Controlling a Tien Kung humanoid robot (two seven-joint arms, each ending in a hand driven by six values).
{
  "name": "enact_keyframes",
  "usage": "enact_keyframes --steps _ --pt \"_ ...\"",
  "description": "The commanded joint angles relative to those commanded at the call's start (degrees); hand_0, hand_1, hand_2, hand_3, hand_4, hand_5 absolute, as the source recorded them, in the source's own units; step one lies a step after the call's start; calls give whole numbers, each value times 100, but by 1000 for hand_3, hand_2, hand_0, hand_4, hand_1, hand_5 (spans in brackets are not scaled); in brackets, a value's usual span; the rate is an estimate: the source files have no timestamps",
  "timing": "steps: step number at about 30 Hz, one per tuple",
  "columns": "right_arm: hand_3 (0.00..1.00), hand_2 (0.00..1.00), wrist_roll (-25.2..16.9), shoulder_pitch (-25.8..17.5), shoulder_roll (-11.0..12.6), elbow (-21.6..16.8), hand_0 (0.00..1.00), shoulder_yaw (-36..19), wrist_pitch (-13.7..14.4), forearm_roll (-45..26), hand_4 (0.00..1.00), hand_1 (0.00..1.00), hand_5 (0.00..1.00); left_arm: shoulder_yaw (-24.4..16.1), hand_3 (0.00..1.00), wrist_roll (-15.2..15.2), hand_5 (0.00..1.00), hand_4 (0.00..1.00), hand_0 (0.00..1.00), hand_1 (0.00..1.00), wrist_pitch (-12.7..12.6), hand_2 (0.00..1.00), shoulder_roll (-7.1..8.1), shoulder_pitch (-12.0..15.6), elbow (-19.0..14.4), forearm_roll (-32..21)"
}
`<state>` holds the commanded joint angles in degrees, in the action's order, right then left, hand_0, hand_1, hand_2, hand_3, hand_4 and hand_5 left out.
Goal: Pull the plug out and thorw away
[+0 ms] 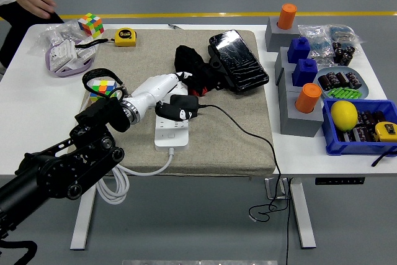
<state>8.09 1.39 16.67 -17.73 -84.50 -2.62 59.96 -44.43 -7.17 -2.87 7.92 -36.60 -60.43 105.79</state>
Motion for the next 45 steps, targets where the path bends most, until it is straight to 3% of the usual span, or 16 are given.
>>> enact_keyframes --steps 2,3,8,9,14,15,18,20,21,26,27,38,45 --pt "569 670 0 1 -4 3 568 -11 1 3 971 645 492 24 869 -12 280 892 779 838 14 828 -38 -51 104 -16" --pt "569 670 1 2 -7 7 570 -19 -1 9 971 645 491 39 836 -20 267 881 731 791 24 770 -60 -81 173 -27" --pt "569 670 1 -1 -12 12 570 -46 -4 15 971 645 491 98 836 -39 267 881 731 791 21 770 -180 -189 494 -77" --pt "569 670 0 -2 -11 13 569 -49 -4 15 971 645 491 95 691 -43 190 824 639 712 16 643 -201 -195 545 -80" --pt "569 670 -2 -6 -13 9 569 -40 -9 9 971 645 491 126 691 -46 190 824 639 712 -25 643 -265 -226 745 -189" --pt "568 669 -4 -7 -14 7 569 -42 -7 8 972 645 491 130 590 -36 86 741 574 639 -42 558 -272 -229 769 -208" --pt "568 669 -3 -11 -15 8 569 -39 -7 9 972 645 491 151 590 -14 86 741 574 639 -89 558 -295 -265 875 -239" --pt "568 669 -4 -3 -9 4 569 -25 -7 1 972 645 491 124 590 -96 86 741 574 639 21 558 -313 -295 957 -206" --pt "569 670 -5 1 -8 2 569 -31 -2 1 972 645 491 89 550 -131 2 709 471 524 80 506 -323 -290 977 -185" --pt "569 670 -1 1 -9 6 569 -47 -3 7 972 645 491 0 550 -93 2 709 471 524 46 506 -349 -258 987 -104" --pt "569 670 -3 -1 -7 5 569 -54 -1 6 972 645 492 6 548 -60 2 732 367 464 14 468 -349 -258 983 -103" --pt "569 669 -10 -16 -16 4 568 -51 -12 7 972 645 491 -2 536 288 2 713 338 437 -293 445 -334 -233 630 -95" --pt "569 669 -6 -7 -19 10 567 -41 -19 6 972 645 491 496 539 450 2 730 348 438 -505 444 -425 -236 292 -431"
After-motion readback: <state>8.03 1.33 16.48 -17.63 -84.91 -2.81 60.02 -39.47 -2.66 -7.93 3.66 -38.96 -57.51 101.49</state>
